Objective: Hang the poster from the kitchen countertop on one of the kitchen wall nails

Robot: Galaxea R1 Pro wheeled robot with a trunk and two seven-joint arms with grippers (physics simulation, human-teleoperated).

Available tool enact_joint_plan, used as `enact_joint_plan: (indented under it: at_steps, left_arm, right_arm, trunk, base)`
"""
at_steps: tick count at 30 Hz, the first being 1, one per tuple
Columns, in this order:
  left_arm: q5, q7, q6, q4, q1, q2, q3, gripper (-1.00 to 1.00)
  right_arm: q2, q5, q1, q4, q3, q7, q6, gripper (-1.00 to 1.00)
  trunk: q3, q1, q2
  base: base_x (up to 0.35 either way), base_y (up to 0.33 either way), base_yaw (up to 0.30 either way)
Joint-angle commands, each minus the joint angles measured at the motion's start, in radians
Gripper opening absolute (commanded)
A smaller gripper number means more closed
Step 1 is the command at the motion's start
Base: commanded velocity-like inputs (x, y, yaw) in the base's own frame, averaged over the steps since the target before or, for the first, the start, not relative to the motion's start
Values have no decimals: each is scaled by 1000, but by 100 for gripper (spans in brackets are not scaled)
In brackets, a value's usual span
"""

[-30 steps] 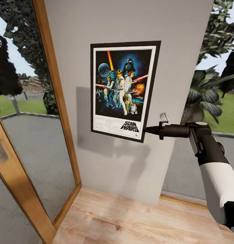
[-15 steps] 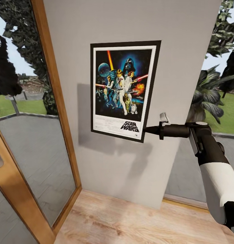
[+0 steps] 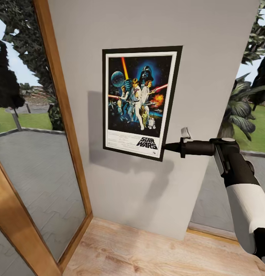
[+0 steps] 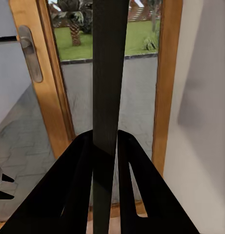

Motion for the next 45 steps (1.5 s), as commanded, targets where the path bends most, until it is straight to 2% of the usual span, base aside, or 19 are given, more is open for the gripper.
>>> enact_joint_plan:
  at_steps: [1,30,45]
  left_arm:
    - [3,-5,4,-1,0,0,2,100]
    - [4,-5,4,-2,0,0,3,100]
    - [4,-4,4,-3,0,5,3,100]
  right_arm:
    - [0,3,-1,0,-2,8,14,-100]
    - [0,2,-1,-2,-3,8,14,-100]
    - [0,2,-1,-1,-3,6,15,-100]
  trunk:
    - [-2,1,-2]
    - [-2,1,-2]
    - [-2,1,-2]
  base:
    - [78,1,0]
    - [82,9,0]
    - [5,1,0]
